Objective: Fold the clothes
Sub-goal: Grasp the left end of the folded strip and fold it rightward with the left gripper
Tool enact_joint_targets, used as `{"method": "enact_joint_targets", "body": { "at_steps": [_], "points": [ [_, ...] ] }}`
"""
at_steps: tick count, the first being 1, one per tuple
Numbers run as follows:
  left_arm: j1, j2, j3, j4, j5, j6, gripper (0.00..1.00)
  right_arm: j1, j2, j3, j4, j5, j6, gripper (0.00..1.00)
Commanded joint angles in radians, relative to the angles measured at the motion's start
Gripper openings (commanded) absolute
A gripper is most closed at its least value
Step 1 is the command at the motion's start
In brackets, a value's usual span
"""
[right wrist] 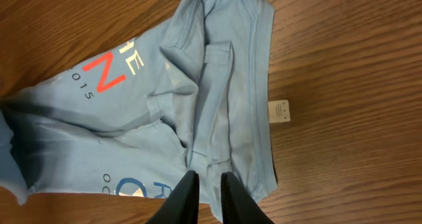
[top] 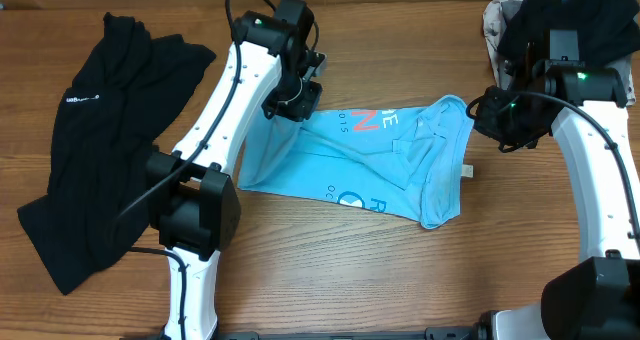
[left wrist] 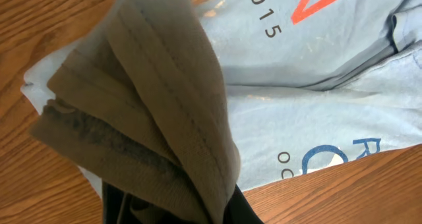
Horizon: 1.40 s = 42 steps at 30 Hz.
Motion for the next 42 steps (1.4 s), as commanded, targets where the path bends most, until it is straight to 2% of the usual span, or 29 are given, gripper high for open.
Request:
{"method": "enact_joint_targets", "body": {
  "at_steps": [1,11,19,22,23,24,26,28,31,35,42],
  "points": [
    [-0.005,0.005,-0.003,-0.001,0.019,-0.027,0.1,0.001,-0.011,0.019,0.01,-0.005,-0.011,0.16],
    [-0.009,0.037,-0.003,-0.014,0.047,-0.029,0.12,0.001,-0.011,0.019,0.013,-0.005,-0.011,0.18],
    [-0.022,0.104,-0.003,-0.024,0.129,-0.028,0.14,0.001,-0.011,0.019,0.014,-0.005,-0.011,0.2],
    [-0.039,0.113,-0.003,-0.021,0.135,-0.024,0.18,0.001,-0.011,0.019,0.018,-0.005,-0.011,0.21],
    [-0.046,0.113,-0.003,-0.018,0.138,-0.024,0.21,0.001,-0.011,0.019,0.02,-0.005,-0.011,0.23],
    [-0.052,0.113,-0.003,-0.015,0.143,-0.02,0.28,0.001,-0.011,0.019,0.021,-0.005,-0.011,0.23],
    [-0.066,0.113,-0.003,-0.01,0.154,-0.005,0.55,0.001,-0.011,0.018,0.024,-0.005,-0.011,0.24],
    [-0.083,0.113,-0.003,-0.006,0.153,0.01,0.76,0.001,-0.011,0.018,0.024,-0.005,-0.011,0.28],
    [-0.099,0.113,-0.003,-0.012,0.133,0.073,0.89,0.001,-0.011,0.018,0.024,-0.005,-0.011,0.33],
    [-0.084,0.112,0.0,-0.035,0.03,0.077,0.9,0.001,-0.011,0.018,0.021,-0.005,-0.012,0.36],
    [-0.01,0.114,0.0,-0.019,0.006,0.158,0.77,0.001,-0.011,0.018,0.025,-0.005,-0.011,0.38]
  ]
}}
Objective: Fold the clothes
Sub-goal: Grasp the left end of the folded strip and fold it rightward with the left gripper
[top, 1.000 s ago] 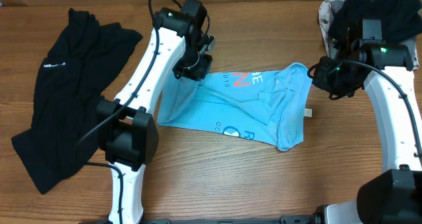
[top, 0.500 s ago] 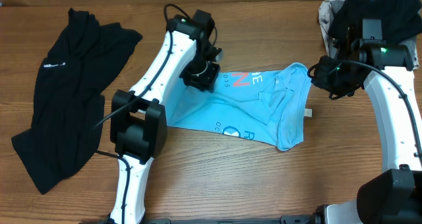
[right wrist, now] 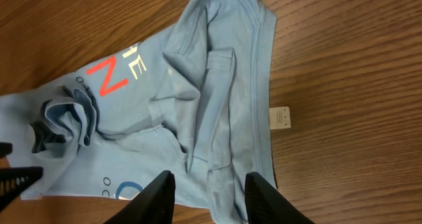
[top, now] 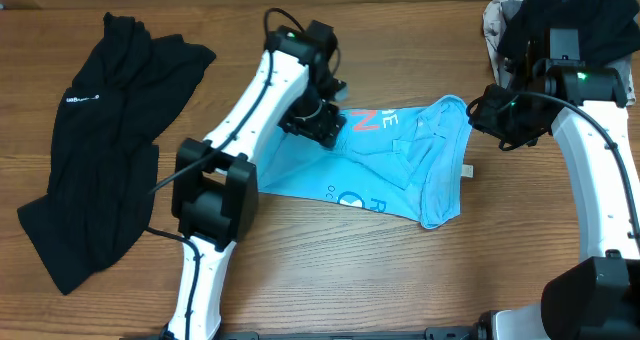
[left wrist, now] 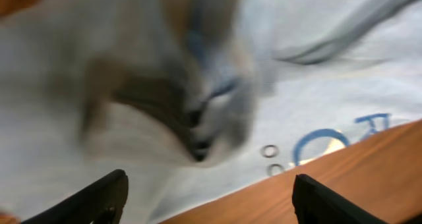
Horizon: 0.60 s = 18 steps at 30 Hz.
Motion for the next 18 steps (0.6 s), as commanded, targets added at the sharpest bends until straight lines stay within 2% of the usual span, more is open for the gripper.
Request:
{"method": "enact_joint_targets", "body": {
  "at_steps": [1,5,7,8,18],
  "points": [
    [0.047,0.009,0.004,0.027,-0.029,0.081,0.75,0.001,-0.011,0.018,0.006,-0.005,-0.004,0.39],
    [0.079,0.023,0.003,0.064,-0.022,0.103,0.68,0.001,-0.011,0.018,0.005,-0.005,-0.004,0.39],
    [0.083,0.032,0.002,0.062,-0.015,0.123,0.54,0.001,-0.011,0.018,0.006,-0.005,-0.004,0.4],
    [0.083,0.037,0.002,0.062,-0.012,0.126,0.53,0.001,-0.011,0.018,0.006,-0.005,-0.004,0.4],
    [0.082,0.093,0.002,0.066,0.062,0.221,0.55,0.001,-0.011,0.018,0.009,0.004,-0.008,0.41]
  ]
}}
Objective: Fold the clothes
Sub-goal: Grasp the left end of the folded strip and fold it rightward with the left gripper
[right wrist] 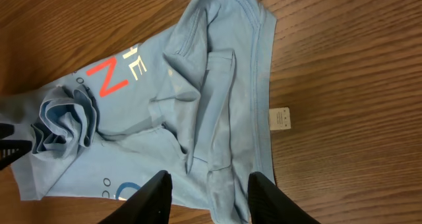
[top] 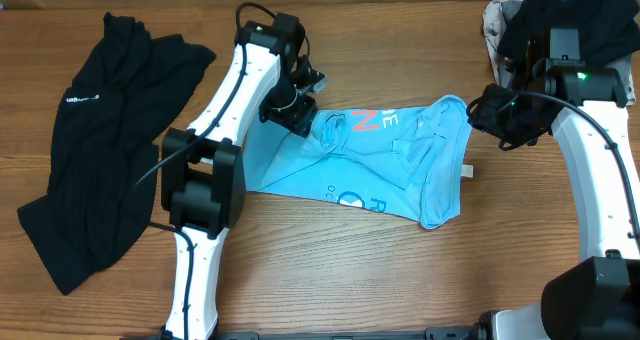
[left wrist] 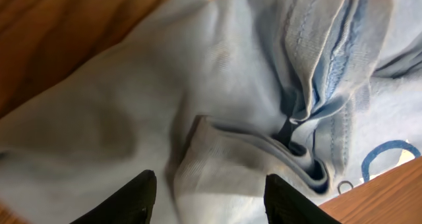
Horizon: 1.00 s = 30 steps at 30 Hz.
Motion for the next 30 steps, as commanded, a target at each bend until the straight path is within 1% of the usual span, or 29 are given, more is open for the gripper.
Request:
{"method": "enact_joint_targets", "body": {
  "at_steps": [1,2,4,5,7,9,13,17,19,21,23,25,30],
  "points": [
    [-0.004,0.041,0.002,0.002,0.035,0.05,0.54,0.001,-0.011,0.018,0.006,0.006,-0.006,0.41],
    [-0.005,0.047,0.002,0.002,0.035,0.05,0.53,0.001,-0.011,0.018,0.006,0.006,-0.007,0.42],
    [-0.005,0.056,0.002,0.001,0.035,0.05,0.47,0.001,-0.011,0.018,0.006,0.006,-0.007,0.43],
    [-0.004,0.058,0.002,0.001,0.035,0.049,0.39,0.001,-0.011,0.018,0.006,0.006,-0.007,0.43],
    [-0.004,0.057,0.002,0.003,0.035,0.048,0.27,0.001,-0.011,0.018,0.006,0.006,-0.007,0.44],
    [-0.004,0.057,0.003,0.008,0.035,0.04,0.18,0.001,-0.011,0.018,0.007,0.006,-0.007,0.45],
    [-0.005,0.056,0.003,0.006,0.072,0.026,0.04,0.001,-0.011,0.018,0.014,0.006,-0.006,0.45],
    [-0.005,0.055,0.02,-0.041,0.117,0.022,0.04,0.001,-0.011,0.018,0.013,0.006,-0.006,0.45],
    [-0.006,0.055,0.044,-0.071,0.191,-0.004,0.04,0.001,-0.011,0.018,0.014,0.006,-0.006,0.46],
    [-0.011,0.055,0.07,-0.101,0.264,-0.003,0.04,0.001,-0.011,0.018,0.017,0.005,-0.006,0.46],
    [-0.023,0.055,0.087,-0.124,0.298,-0.004,0.04,0.001,-0.011,0.018,0.018,0.005,-0.006,0.46],
    [-0.04,0.055,0.091,-0.143,0.303,-0.003,0.04,0.001,-0.011,0.018,0.018,0.005,-0.006,0.46],
    [-0.095,0.055,0.088,-0.193,0.24,-0.002,0.04,0.001,-0.011,0.018,0.018,0.005,-0.006,0.46]
  ]
}}
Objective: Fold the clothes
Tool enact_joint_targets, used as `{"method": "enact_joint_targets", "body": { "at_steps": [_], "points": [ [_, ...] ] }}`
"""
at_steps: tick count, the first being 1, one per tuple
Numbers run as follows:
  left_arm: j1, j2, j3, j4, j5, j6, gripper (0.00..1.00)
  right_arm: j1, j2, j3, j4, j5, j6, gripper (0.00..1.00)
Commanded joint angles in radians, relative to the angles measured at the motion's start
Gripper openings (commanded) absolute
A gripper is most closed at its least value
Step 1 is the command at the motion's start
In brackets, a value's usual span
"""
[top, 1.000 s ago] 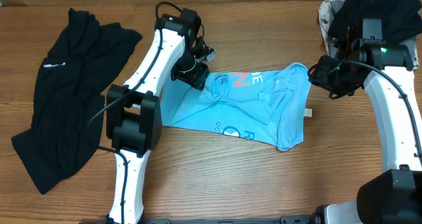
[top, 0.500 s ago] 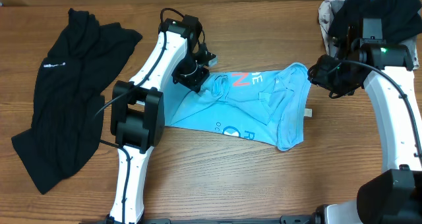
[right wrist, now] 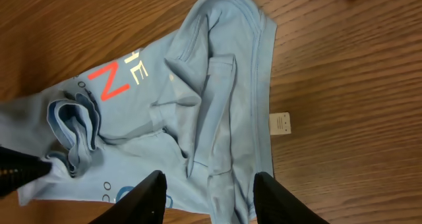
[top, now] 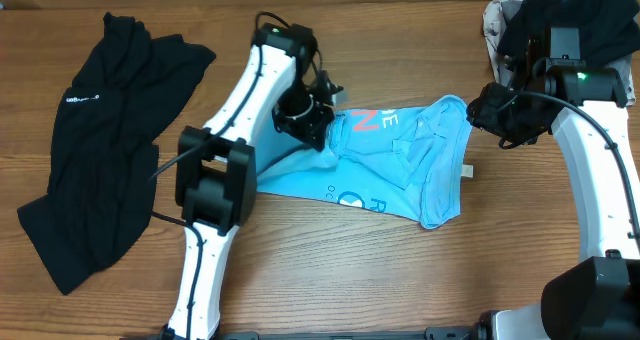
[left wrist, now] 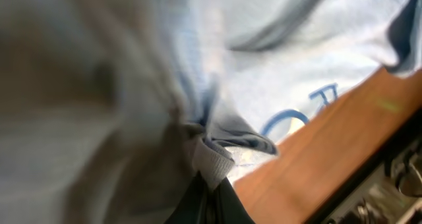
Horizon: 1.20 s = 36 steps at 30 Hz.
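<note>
A light blue T-shirt [top: 395,170] with red and white print lies crumpled at the table's middle. My left gripper [top: 312,132] sits at its upper left part, shut on a bunched fold of the shirt. The blurred left wrist view shows a grey-blue hem pinched where the two fingers meet [left wrist: 210,194]. My right gripper [top: 488,108] hovers over the shirt's right end, open and holding nothing. In the right wrist view its fingers [right wrist: 150,194] stand wide apart above the shirt [right wrist: 198,99], whose white tag [right wrist: 281,124] lies on the wood.
A black garment [top: 100,140] is spread over the table's left side. A pile of dark and pale clothes [top: 570,20] sits at the back right corner, behind the right arm. Bare wood runs along the front of the table [top: 400,270].
My left gripper was open over the bunched fold; now it is shut on that fold and stands a little further right. My right gripper's fingers stand slightly wider apart.
First my left gripper held the shirt's left edge lifted, and my right gripper was nearly shut over the right end. Then the edge lay bunched on the shirt with both grippers open. The left stayed open by the bunch, and now grips it.
</note>
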Motion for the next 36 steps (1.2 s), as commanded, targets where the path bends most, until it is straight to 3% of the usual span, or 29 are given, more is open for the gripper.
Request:
{"method": "enact_joint_targets", "body": {
  "at_steps": [1,4,10,13,18,23,29,36],
  "points": [
    [-0.052,0.003,0.017,-0.024,-0.002,-0.006,0.04,0.001,-0.011,0.018,0.003,0.003,-0.006,0.46],
    [-0.091,0.003,0.017,-0.031,-0.008,-0.006,0.11,0.001,-0.011,0.018,0.004,0.003,-0.006,0.46],
    [-0.159,0.003,0.017,-0.035,-0.073,-0.006,0.57,0.001,-0.011,0.018,-0.001,0.003,-0.006,0.47],
    [-0.175,0.003,0.017,-0.025,-0.123,-0.006,0.68,0.001,-0.011,0.017,-0.008,0.002,-0.006,0.53],
    [-0.159,0.003,0.087,-0.021,-0.13,-0.041,0.73,0.001,-0.011,-0.031,-0.008,-0.017,-0.006,0.61],
    [-0.115,0.003,0.292,-0.044,-0.13,-0.091,0.75,0.001,-0.007,-0.13,0.039,-0.035,-0.006,0.7],
    [-0.061,0.003,0.544,-0.056,-0.131,-0.116,0.82,0.001,-0.007,-0.26,0.155,-0.087,-0.006,0.73],
    [0.001,0.003,0.675,-0.085,-0.135,-0.12,0.85,0.001,0.006,-0.415,0.355,-0.106,-0.006,0.78]
  ]
}}
